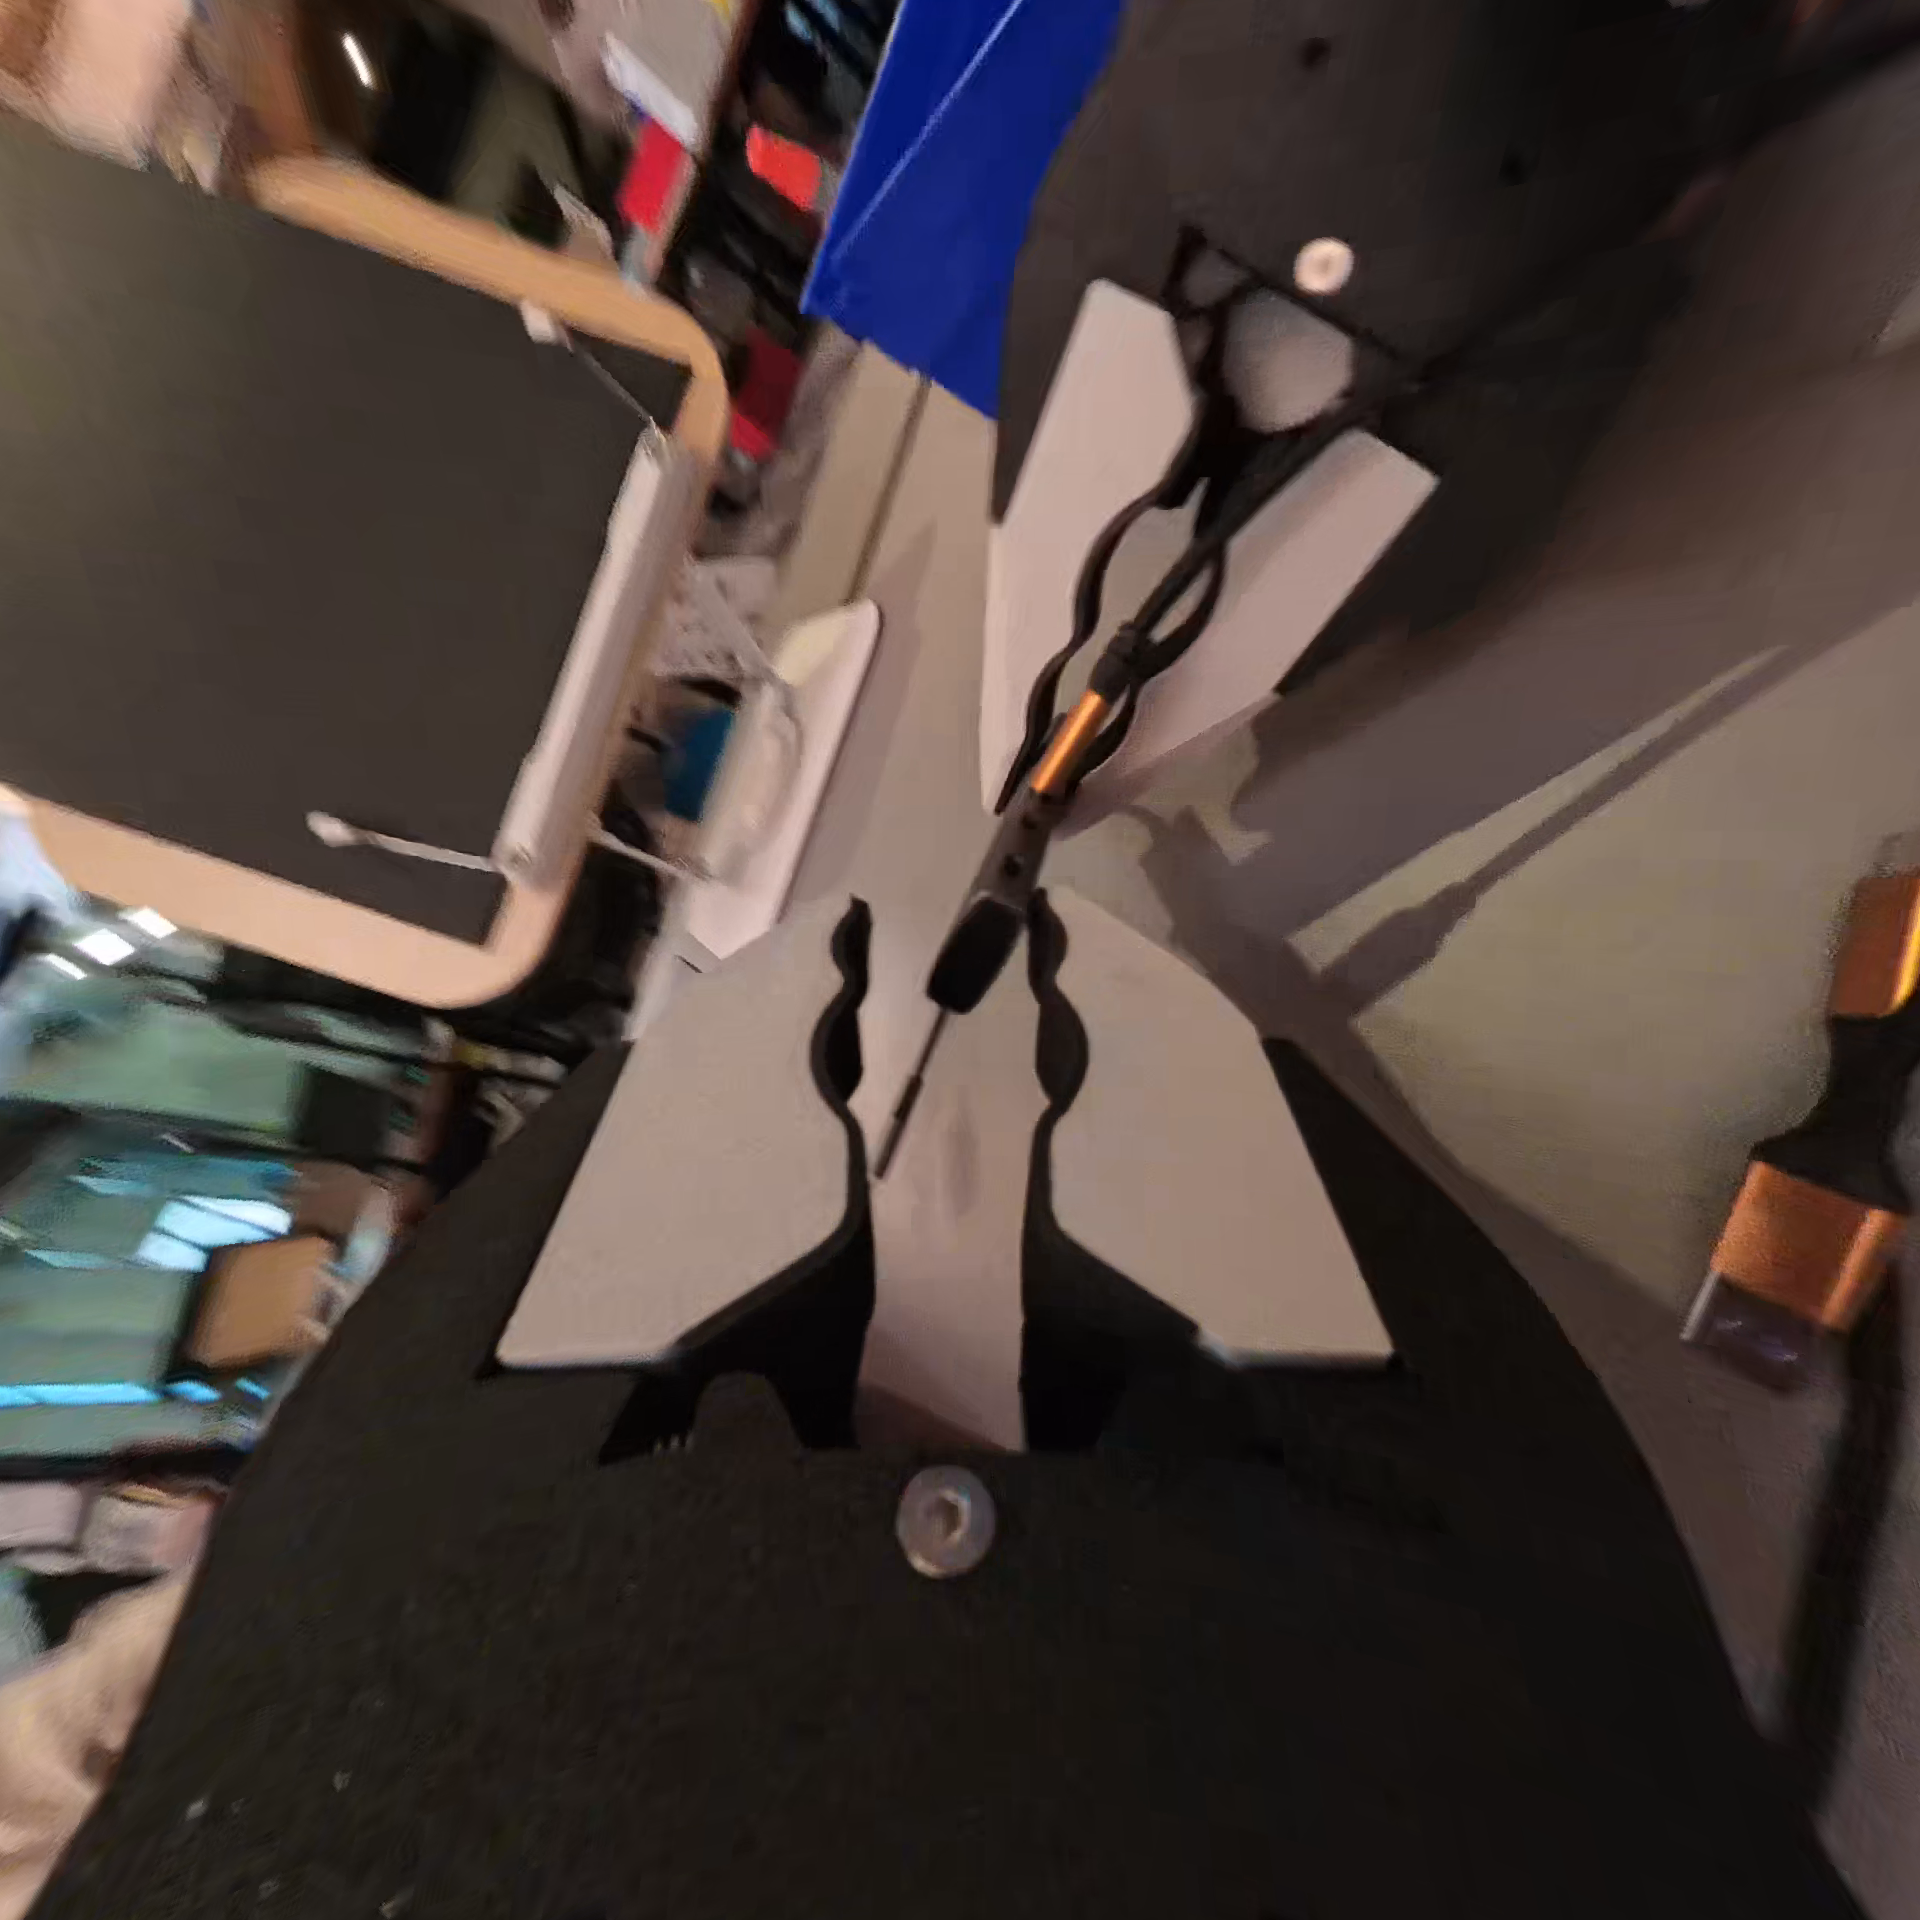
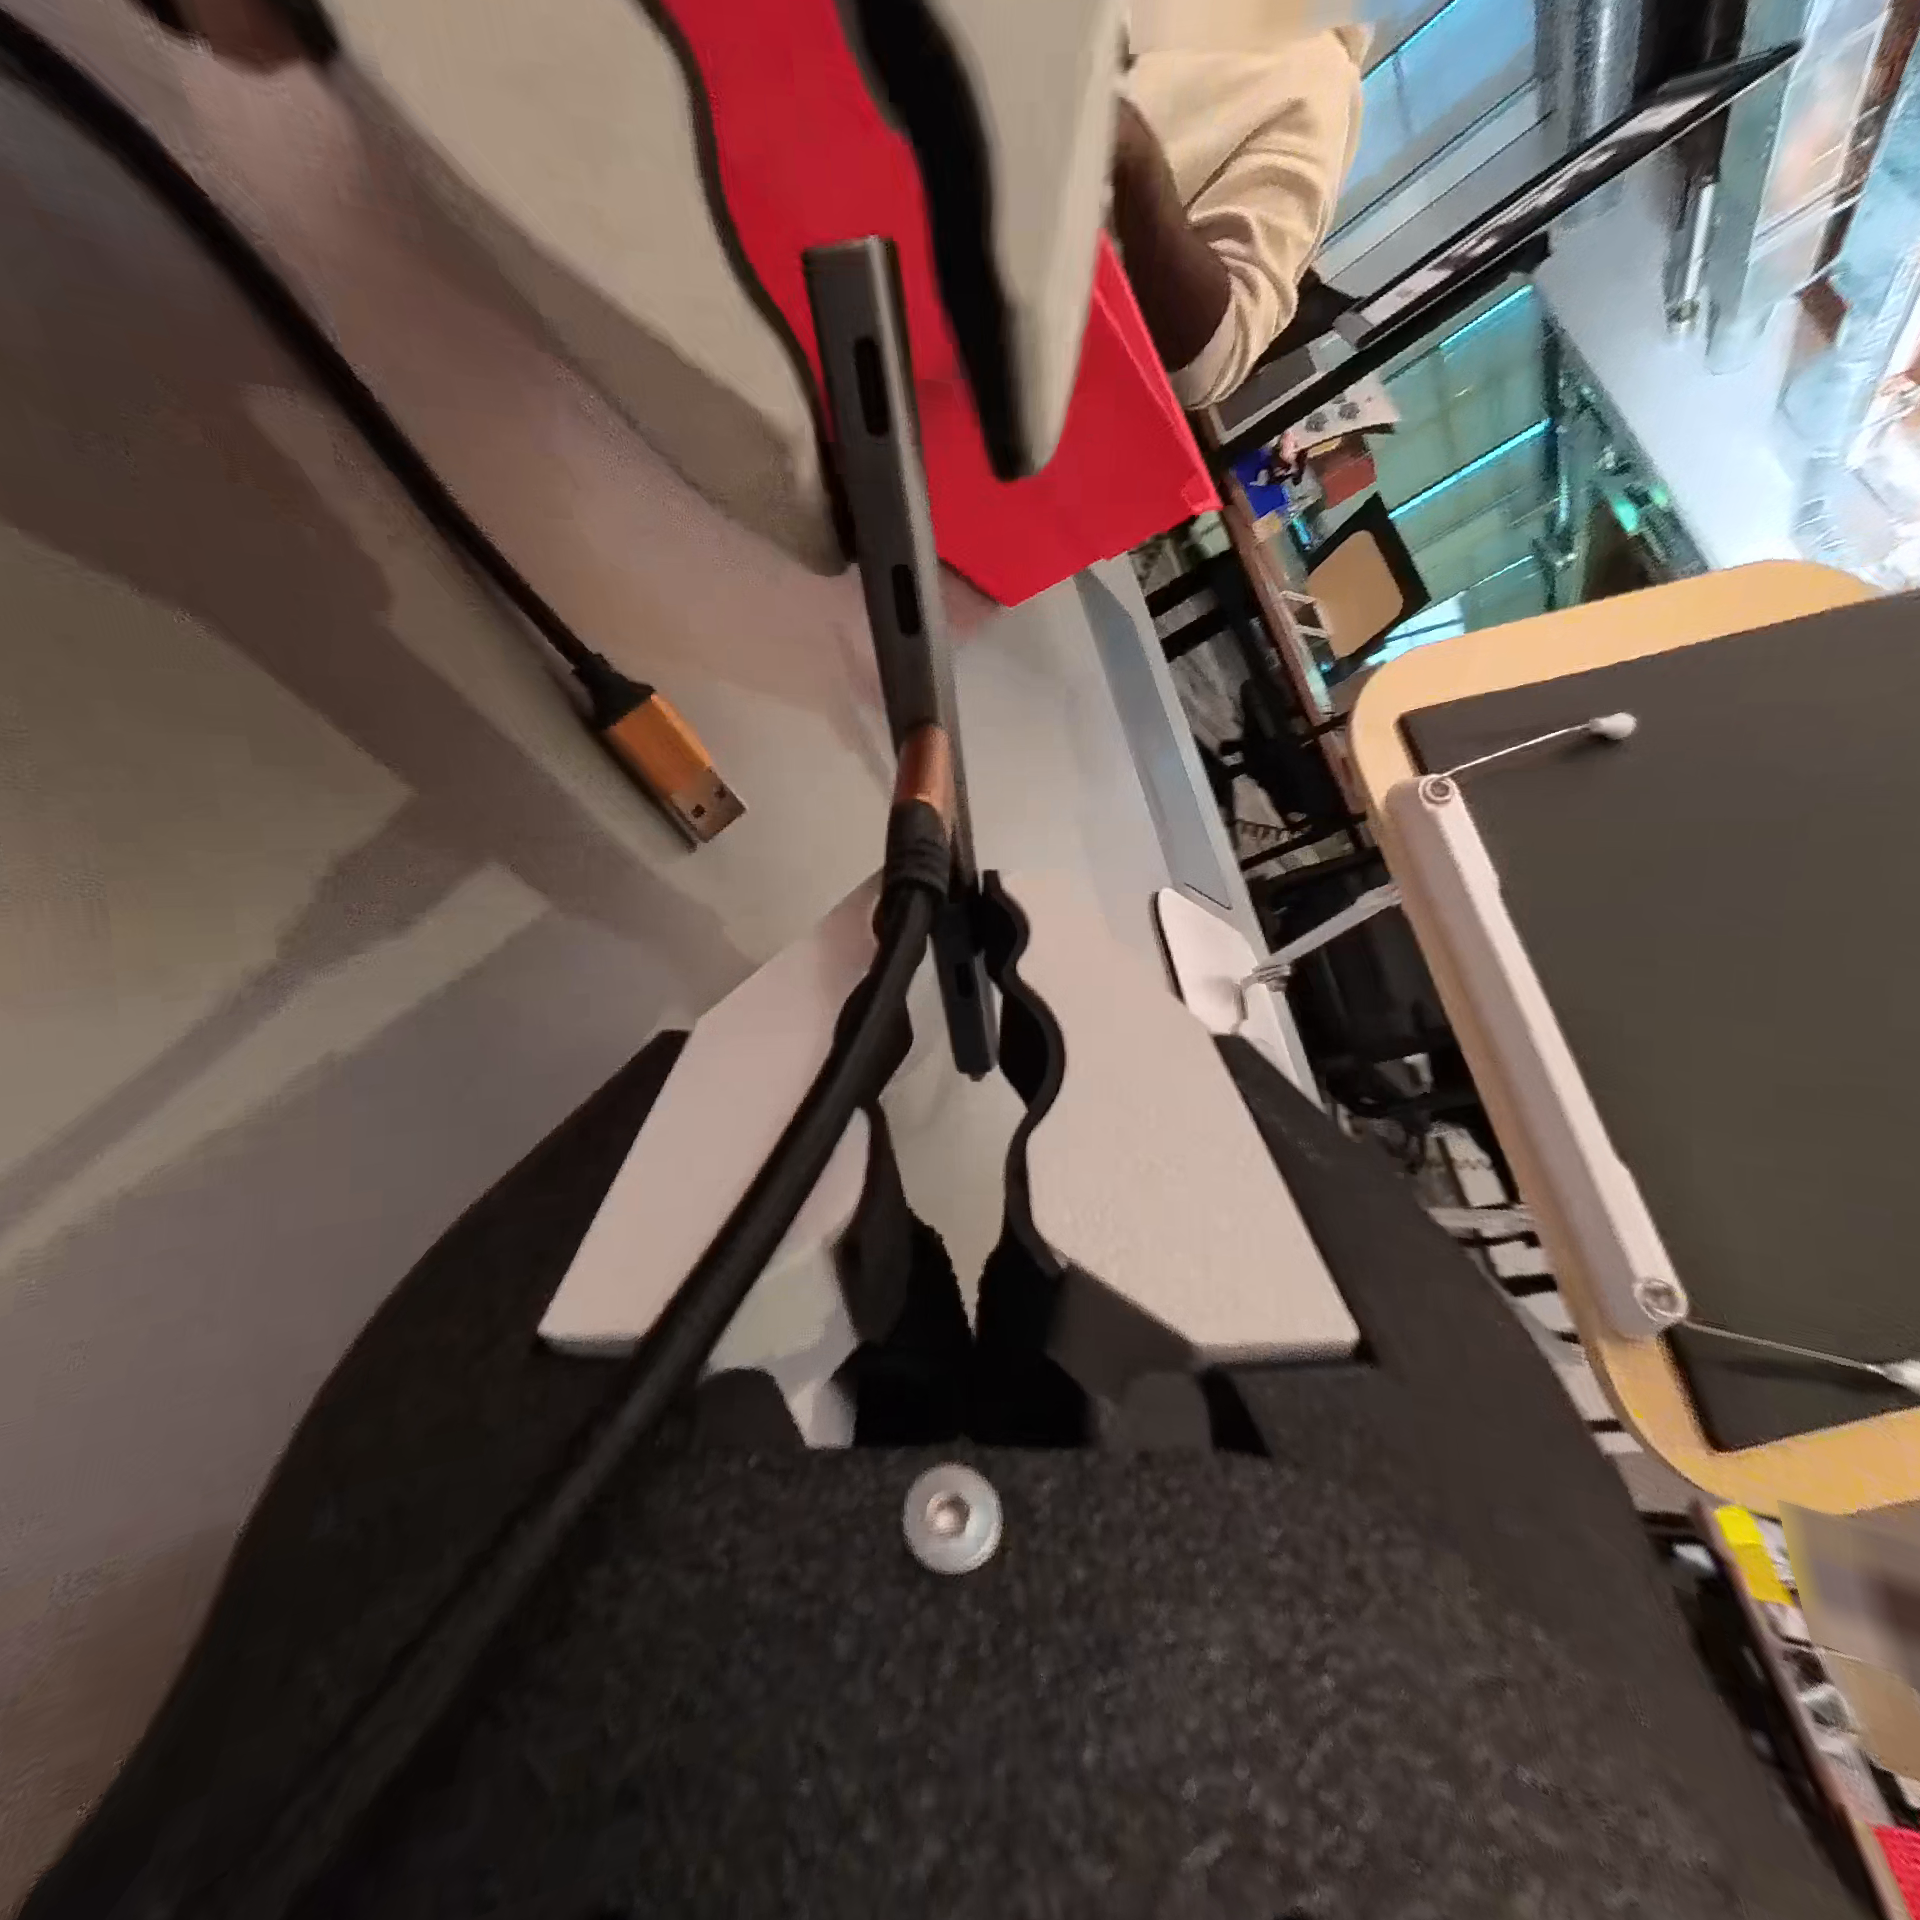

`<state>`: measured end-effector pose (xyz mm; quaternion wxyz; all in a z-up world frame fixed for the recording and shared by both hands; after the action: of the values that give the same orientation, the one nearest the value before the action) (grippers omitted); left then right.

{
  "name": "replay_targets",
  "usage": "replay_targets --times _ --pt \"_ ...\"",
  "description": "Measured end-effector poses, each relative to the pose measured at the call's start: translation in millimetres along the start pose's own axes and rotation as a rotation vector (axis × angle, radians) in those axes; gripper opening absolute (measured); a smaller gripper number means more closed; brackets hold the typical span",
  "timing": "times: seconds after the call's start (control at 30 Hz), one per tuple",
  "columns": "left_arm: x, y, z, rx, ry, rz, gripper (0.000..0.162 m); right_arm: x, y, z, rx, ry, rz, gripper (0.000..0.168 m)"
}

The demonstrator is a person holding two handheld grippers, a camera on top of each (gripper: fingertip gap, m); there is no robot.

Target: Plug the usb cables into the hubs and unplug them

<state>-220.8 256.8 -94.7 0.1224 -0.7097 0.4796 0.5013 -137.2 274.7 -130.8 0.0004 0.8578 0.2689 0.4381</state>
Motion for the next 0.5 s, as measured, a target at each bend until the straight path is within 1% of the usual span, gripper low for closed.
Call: replay_targets --times 0.03,0.07,0.17,0.23,0.33,0.43,0.5 --pt "2 0 -4 0.027 -0.046 -0.001 0.021 1 1 -2 -0.007 -0.012 -0.029 0.009" --pt "3 0 -6 0.044 -0.057 0.006 0.017 2 2 -4 -0.017 -0.010 -0.055 0.009" --pt "3 -4 -8 0.053 -0.045 0.033 0.020 1 7 -9 -0.021 0.006 -0.129 0.008" --pt "5 -5 -9 0.060 -0.066 0.053 0.018 2 7 -9 -0.049 0.010 -0.157 0.009" --pt "6 -7 -9 0.051 -0.090 0.053 0.011 9 7 -11 -0.095 0.022 -0.164 0.011" --pt "4 -3 -11 0.036 -0.077 0.063 0.010 13 12 -16 -0.087 0.013 -0.193 0.011" --pt "-1 1 -16 0.029 -0.088 0.045 0.010 20 16 -23 -0.071 -0.018 -0.166 0.013"
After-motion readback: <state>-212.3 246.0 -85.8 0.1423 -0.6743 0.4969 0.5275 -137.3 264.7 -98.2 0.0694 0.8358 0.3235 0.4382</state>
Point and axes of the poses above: each gripper's, where its closed fingertips meet, y back along the fingers, z out of its underside, x = y × z across the jaws, the point moved 4 cm from there along y, back along the fingers, and after that the axes turned 3 degrees about -y, right-handed, at the moved point
